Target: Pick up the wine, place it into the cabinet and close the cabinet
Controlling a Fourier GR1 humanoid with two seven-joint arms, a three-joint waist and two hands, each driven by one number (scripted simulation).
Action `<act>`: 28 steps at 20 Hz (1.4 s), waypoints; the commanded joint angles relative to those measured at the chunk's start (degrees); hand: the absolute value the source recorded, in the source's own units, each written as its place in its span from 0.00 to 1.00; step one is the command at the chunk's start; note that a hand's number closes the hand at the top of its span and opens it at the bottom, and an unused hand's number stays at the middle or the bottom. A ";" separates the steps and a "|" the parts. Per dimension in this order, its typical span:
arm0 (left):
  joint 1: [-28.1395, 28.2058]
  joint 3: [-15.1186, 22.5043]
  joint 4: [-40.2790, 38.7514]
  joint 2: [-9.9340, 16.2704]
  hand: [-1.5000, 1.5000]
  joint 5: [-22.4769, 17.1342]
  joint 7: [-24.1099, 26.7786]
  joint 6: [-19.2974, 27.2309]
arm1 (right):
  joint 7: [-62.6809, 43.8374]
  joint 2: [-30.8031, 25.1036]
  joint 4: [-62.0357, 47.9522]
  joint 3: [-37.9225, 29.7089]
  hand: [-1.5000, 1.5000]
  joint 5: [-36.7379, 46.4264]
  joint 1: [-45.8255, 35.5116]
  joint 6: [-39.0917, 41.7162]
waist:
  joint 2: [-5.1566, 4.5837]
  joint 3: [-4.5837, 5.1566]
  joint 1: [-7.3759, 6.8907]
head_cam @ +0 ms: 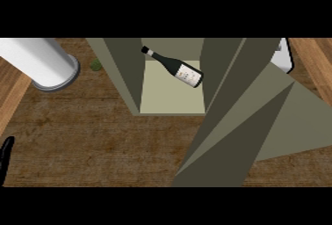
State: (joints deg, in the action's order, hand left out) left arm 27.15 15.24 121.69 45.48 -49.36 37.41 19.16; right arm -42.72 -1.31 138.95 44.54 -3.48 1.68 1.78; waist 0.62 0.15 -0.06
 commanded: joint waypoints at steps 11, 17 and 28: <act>0.29 -6.83 -1.21 1.41 0.00 -4.73 -3.57 -7.99 | 1.06 1.04 -5.71 12.00 1.00 12.17 -20.15 -18.86 | -0.30 0.08 -1.03; 0.68 -6.33 1.72 0.34 0.00 -5.01 -5.63 -7.47 | -0.05 0.87 -11.95 10.58 1.00 9.03 -29.31 -24.84 | -0.49 0.05 -1.84; -4.97 -2.67 -1.78 -4.39 0.00 -1.36 -7.34 -5.15 | 3.86 1.14 -28.60 -3.16 1.00 -7.48 -53.97 -32.48 | -0.84 -0.03 -1.86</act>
State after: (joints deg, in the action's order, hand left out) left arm 23.78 10.30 120.72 43.18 -52.60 30.52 12.95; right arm -42.21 -2.77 119.61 43.89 -6.79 -43.18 -27.68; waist -0.12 0.15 -2.12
